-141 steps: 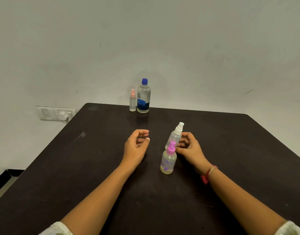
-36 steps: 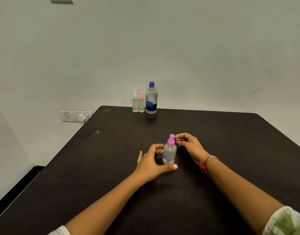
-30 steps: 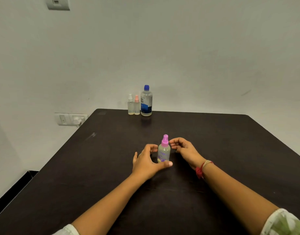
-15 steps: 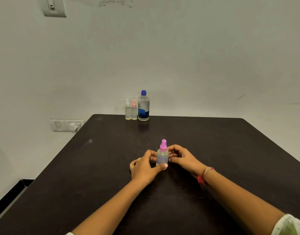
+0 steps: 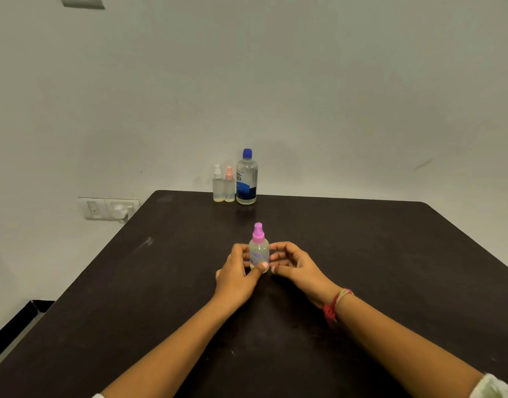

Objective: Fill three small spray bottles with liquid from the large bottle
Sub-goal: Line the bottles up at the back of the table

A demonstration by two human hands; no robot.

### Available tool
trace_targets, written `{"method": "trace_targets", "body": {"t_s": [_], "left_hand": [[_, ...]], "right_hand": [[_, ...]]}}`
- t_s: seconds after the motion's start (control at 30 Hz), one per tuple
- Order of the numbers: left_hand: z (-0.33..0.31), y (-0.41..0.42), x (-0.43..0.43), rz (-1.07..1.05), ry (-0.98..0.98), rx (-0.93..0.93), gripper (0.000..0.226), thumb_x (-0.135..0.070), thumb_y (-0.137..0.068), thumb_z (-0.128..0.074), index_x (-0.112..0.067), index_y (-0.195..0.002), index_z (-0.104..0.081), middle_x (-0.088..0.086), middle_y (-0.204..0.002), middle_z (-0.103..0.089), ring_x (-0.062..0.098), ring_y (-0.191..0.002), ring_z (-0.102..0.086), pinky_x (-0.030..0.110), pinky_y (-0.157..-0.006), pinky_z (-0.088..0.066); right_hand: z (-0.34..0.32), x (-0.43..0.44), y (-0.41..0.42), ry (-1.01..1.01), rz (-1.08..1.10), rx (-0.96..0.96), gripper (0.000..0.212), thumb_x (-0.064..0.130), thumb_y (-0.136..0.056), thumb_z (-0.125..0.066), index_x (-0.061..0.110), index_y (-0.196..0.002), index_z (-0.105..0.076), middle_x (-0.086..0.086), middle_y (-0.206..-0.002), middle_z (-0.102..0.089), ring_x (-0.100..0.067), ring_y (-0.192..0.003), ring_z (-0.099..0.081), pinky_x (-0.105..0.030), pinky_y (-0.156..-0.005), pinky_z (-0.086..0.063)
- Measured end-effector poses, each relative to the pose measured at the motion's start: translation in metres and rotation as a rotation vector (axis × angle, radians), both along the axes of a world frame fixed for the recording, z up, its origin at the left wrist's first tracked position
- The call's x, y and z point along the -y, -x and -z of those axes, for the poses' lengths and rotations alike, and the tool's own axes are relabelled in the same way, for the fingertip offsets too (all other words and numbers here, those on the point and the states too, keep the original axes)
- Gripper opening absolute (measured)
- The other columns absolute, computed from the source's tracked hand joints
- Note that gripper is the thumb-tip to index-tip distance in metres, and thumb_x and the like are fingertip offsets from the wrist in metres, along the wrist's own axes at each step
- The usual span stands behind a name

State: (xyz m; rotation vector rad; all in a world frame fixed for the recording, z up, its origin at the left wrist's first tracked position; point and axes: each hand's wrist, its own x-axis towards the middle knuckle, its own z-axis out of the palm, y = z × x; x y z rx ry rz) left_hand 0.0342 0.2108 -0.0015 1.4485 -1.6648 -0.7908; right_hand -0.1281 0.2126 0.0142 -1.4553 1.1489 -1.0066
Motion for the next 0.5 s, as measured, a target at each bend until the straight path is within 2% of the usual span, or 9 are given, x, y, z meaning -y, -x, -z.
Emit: {"method": "trace_targets", "body": {"t_s": [0.13,0.3,0.5], "left_hand": [[0.0,-0.011,0.015,0.012,-0.018,-0.066,0.042,-0.037,-0.084,-0.067,-0.028,-0.117,-0.043,-0.007,-0.118,-0.057,0.005,-0.102,-0.057,0.042,-0.096,-0.048],[-0.001,-0.025,0.036,-0.024,0.029,-0.041,0.038,-0.036,-0.087,-0.064,-0.024,-0.117,-0.043,-0.005,-0.119,-0.056,0.008,-0.102,-0.057,0.04,-0.094,-0.049],[-0.002,-0.049,0.069,-0.07,0.005,-0.071,0.03,-0.028,-0.092,-0.06,-0.023,-0.115,-0.042,-0.003,-0.118,-0.056,0.009,-0.104,-0.055,0.03,-0.089,-0.045]], "right_hand": [[0.002,0.017,-0.013,0.026,0.008,0.02,0.041,-0.01,-0.084,-0.058,0.018,-0.114,-0.056,-0.012,-0.113,-0.058,-0.009,-0.09,-0.063,-0.022,-0.082,-0.054],[0.005,0.041,-0.028,0.036,-0.005,0.019,0.04,-0.01,-0.084,-0.059,0.012,-0.117,-0.056,-0.009,-0.109,-0.06,-0.009,-0.091,-0.062,-0.02,-0.083,-0.053],[0.006,0.071,-0.047,0.042,-0.005,0.0,0.043,-0.007,-0.085,-0.058,0.016,-0.12,-0.053,-0.003,-0.107,-0.058,-0.008,-0.095,-0.059,-0.02,-0.085,-0.053]]}}
